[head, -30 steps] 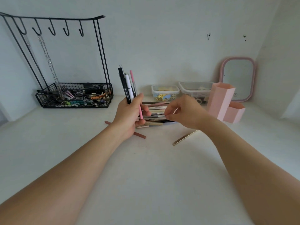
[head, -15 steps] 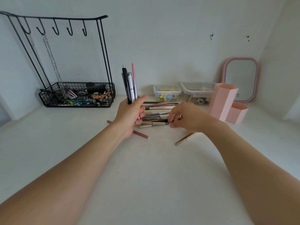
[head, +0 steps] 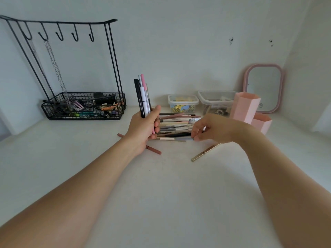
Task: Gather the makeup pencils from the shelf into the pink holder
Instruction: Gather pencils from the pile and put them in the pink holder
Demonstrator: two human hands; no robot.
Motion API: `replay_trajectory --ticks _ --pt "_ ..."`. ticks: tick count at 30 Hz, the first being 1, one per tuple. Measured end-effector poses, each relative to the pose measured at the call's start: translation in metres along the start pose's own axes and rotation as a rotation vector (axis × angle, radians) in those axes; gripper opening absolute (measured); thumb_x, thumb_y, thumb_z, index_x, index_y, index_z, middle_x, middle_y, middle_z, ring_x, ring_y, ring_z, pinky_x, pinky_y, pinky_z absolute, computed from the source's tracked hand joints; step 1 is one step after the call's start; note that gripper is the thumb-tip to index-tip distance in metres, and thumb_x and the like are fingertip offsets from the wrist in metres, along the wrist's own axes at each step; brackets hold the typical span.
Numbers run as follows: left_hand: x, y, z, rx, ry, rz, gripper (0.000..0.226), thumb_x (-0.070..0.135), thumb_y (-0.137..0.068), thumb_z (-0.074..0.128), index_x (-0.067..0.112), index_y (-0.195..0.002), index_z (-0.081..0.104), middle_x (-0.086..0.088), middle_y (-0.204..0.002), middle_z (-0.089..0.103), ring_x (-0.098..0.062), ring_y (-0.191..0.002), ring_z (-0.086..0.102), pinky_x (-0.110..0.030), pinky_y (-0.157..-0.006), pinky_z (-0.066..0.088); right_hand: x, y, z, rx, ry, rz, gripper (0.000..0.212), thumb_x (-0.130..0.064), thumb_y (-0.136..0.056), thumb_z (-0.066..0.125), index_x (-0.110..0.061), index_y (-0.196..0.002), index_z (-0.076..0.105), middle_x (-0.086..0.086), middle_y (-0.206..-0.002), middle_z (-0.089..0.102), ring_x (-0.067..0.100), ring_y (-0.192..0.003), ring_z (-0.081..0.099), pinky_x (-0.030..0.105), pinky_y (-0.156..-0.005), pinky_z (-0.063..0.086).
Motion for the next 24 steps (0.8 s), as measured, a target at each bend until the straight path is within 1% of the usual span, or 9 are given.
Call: replay_trajectory --ticks 2,4,6,7,12,16,19,21,24 --pt "0.0 0.0 0.0 0.002 0.019 -0.004 0.029 0.04 -0.097 0.065 0.018 -0.08 0.055 0.005 -0.056 0.046 -0.01 -0.049 0.043 -0.021 -0.04 0.028 0.0 0.0 -0.003 0.013 -0.116 -0.011 0.008 -0.021 -0.089 0.07 -0.027 -0.085 0.073 -0.012 -0.073 0.064 0.0 -0.06 0.051 0.015 -0.062 0.041" --pt "0.0 0.0 0.002 -0.017 0.056 -0.015 0.026 0.04 -0.097 0.065 0.019 -0.083 0.057 0.005 -0.056 0.043 -0.01 -0.049 0.041 -0.02 -0.04 0.026 -0.005 0.0 -0.003 0.027 -0.291 -0.016 0.008 -0.016 -0.093 0.065 -0.016 -0.089 0.071 -0.002 -0.069 0.062 0.007 -0.058 0.05 0.02 -0.059 0.042" --pt "0.001 0.001 0.005 -0.049 0.08 -0.022 0.025 0.041 -0.098 0.064 0.019 -0.087 0.057 0.006 -0.056 0.04 -0.009 -0.049 0.038 -0.019 -0.039 0.024 -0.011 -0.001 -0.002 0.053 -0.509 -0.038 0.011 -0.009 -0.096 0.059 -0.001 -0.095 0.067 0.009 -0.072 0.059 0.014 -0.06 0.051 0.023 -0.058 0.043" --pt "0.002 0.002 0.006 -0.063 0.09 -0.025 0.026 0.041 -0.098 0.063 0.018 -0.088 0.056 0.006 -0.056 0.038 -0.009 -0.048 0.036 -0.018 -0.038 0.023 -0.014 -0.002 -0.001 0.073 -0.601 -0.044 0.012 -0.007 -0.097 0.058 0.002 -0.096 0.065 0.011 -0.074 0.058 0.015 -0.063 0.051 0.023 -0.058 0.044" --pt "0.01 0.009 0.013 -0.133 0.085 0.003 0.036 0.048 -0.089 0.07 0.018 -0.086 0.05 0.008 -0.054 0.03 -0.01 -0.049 0.027 -0.019 -0.038 0.018 -0.031 -0.007 0.005 0.175 -0.894 -0.095 0.007 -0.006 -0.095 0.06 -0.001 -0.093 0.065 0.006 -0.072 0.058 0.013 -0.063 0.055 0.022 -0.06 0.049" --pt "0.013 0.016 0.02 -0.155 0.095 0.025 0.032 0.049 -0.076 0.078 0.026 -0.066 0.058 0.007 -0.053 0.031 -0.009 -0.046 0.026 -0.018 -0.037 0.019 -0.041 -0.011 0.012 0.261 -0.932 -0.113 0.014 -0.011 -0.093 0.064 0.001 -0.099 0.068 0.006 -0.079 0.062 0.011 -0.066 0.056 0.022 -0.059 0.05" --pt "0.012 0.018 0.024 -0.167 0.103 0.034 0.028 0.046 -0.07 0.082 0.024 -0.071 0.065 0.007 -0.051 0.035 -0.01 -0.045 0.027 -0.018 -0.038 0.02 -0.048 -0.012 0.018 0.307 -0.901 -0.128 0.019 -0.012 -0.092 0.066 0.001 -0.105 0.07 0.01 -0.085 0.065 0.01 -0.067 0.056 0.022 -0.059 0.05" --pt "0.011 0.019 0.025 -0.16 0.094 0.04 0.022 0.038 -0.076 0.082 0.024 -0.072 0.066 0.008 -0.048 0.042 -0.009 -0.042 0.031 -0.018 -0.038 0.02 -0.051 -0.012 0.022 0.35 -0.901 -0.135 0.018 -0.009 -0.091 0.068 -0.001 -0.106 0.071 0.011 -0.083 0.066 0.011 -0.066 0.057 0.02 -0.058 0.051" --pt "0.009 0.019 0.024 -0.128 0.073 0.044 0.024 0.028 -0.086 0.078 0.023 -0.068 0.064 0.007 -0.046 0.048 -0.007 -0.037 0.036 -0.017 -0.039 0.022 -0.052 -0.011 0.025 0.395 -0.953 -0.144 0.015 -0.003 -0.088 0.069 0.007 -0.1 0.07 0.013 -0.076 0.069 0.014 -0.063 0.062 0.022 -0.06 0.055"
Point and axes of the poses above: each hand's wrist, its own y-axis away from the middle knuckle, its own z-axis out of the palm, x = y × z, the point moved 7 cm from there along -y, towards the middle knuckle
